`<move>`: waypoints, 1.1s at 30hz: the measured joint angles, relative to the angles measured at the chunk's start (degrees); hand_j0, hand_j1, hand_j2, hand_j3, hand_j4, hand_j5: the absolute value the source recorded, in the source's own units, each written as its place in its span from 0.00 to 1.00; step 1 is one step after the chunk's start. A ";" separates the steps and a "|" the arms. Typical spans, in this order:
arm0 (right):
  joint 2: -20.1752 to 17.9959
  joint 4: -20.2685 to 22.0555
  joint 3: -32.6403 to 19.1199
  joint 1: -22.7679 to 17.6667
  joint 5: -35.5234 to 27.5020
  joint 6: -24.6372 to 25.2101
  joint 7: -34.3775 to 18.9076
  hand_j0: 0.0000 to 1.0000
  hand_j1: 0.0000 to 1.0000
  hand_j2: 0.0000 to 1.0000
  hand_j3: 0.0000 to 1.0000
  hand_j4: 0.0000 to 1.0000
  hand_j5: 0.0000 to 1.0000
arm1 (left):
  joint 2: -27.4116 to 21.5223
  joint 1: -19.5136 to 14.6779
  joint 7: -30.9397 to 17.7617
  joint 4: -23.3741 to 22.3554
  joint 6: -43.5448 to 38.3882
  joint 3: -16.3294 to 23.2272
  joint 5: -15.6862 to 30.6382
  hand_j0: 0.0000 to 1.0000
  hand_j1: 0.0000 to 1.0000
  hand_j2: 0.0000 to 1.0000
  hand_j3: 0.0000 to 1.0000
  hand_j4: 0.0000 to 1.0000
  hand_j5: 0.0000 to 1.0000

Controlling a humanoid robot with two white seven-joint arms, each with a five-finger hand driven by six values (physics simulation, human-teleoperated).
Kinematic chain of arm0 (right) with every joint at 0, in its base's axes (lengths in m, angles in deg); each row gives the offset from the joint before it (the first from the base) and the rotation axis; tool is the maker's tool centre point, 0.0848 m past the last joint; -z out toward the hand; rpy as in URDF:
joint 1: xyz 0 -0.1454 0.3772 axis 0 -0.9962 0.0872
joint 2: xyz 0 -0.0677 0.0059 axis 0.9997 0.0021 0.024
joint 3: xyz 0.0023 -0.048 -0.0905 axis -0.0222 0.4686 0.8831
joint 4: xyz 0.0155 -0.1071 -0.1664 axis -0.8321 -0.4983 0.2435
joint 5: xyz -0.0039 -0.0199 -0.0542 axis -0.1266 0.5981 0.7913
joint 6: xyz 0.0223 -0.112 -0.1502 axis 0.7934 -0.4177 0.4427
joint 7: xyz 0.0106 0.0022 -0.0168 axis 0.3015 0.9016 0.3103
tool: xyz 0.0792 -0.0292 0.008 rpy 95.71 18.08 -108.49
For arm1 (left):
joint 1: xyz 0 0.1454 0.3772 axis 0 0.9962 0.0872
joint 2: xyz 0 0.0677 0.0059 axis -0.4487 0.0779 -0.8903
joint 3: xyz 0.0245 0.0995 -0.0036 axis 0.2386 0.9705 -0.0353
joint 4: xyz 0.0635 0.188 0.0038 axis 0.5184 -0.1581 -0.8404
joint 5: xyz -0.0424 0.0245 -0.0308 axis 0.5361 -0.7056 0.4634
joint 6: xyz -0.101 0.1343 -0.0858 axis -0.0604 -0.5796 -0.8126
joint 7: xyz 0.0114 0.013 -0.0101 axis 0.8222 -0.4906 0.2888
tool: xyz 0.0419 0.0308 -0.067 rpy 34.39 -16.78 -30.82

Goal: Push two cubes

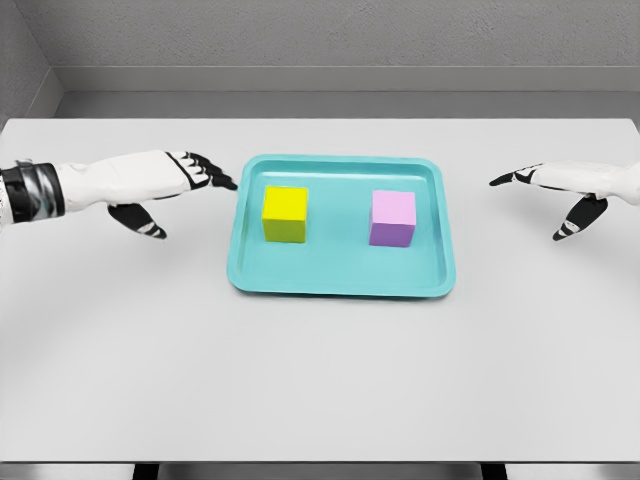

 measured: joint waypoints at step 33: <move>7.98 0.82 12.39 10.81 8.53 0.01 0.01 0.13 0.13 0.13 0.13 0.13 0.13 | 11.55 -2.81 0.00 -14.84 0.00 -2.18 -3.15 0.68 0.68 0.68 0.68 0.68 0.68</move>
